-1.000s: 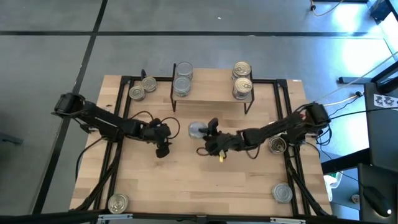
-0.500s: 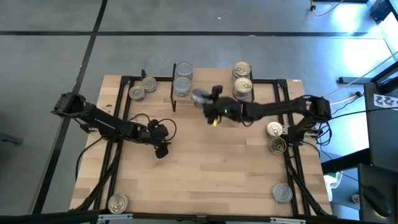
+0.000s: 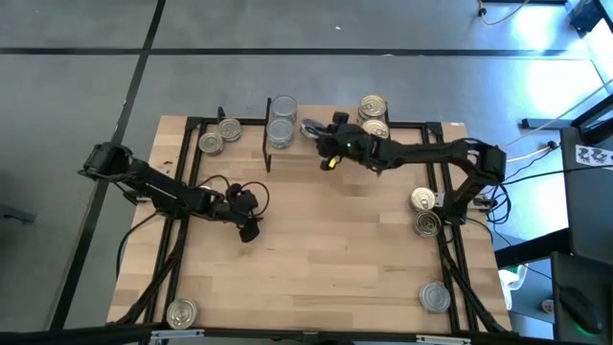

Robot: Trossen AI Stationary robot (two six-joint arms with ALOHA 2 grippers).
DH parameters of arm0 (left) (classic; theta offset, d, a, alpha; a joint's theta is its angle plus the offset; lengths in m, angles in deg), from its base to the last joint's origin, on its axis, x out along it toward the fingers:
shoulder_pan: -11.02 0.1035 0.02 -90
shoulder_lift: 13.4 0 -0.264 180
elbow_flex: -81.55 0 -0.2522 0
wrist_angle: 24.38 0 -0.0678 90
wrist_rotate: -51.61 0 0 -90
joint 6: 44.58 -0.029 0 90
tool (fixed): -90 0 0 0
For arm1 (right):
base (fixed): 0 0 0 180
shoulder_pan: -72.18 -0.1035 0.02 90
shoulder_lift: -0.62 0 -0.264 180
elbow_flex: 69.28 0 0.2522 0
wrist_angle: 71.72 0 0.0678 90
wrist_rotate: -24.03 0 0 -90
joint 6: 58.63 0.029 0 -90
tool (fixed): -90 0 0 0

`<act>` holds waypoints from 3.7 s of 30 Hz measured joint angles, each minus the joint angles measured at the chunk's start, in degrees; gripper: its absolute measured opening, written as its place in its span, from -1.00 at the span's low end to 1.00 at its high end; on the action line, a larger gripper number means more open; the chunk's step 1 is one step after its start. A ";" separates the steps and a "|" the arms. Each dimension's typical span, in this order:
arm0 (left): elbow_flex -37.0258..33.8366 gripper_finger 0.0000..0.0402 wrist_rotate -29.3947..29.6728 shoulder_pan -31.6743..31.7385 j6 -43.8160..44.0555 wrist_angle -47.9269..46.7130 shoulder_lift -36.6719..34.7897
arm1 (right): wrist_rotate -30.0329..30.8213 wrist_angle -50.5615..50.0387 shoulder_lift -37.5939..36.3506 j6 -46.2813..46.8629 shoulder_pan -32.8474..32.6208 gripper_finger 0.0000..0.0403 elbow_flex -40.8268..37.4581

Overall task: Stack canned seafood by type on shelf
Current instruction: Put the green white tuna can on the shelf

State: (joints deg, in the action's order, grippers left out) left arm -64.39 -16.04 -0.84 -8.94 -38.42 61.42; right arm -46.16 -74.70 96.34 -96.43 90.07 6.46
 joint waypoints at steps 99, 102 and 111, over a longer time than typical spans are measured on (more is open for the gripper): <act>0.02 0.16 -4.42 0.96 1.31 0.88 0.00 | 0.21 -26.40 -0.15 20.08 -2.59 0.69 14.26; 0.02 0.16 -4.39 0.98 1.03 0.90 0.00 | 0.35 -26.40 0.43 23.76 -2.01 0.69 13.49; 0.02 0.16 -4.24 1.01 0.26 0.95 0.00 | -2.52 -25.03 2.43 31.65 2.92 0.69 13.30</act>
State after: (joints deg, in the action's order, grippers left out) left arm -64.37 -20.28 0.17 -8.68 -37.47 61.42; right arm -48.68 -99.73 98.77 -64.78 92.99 19.76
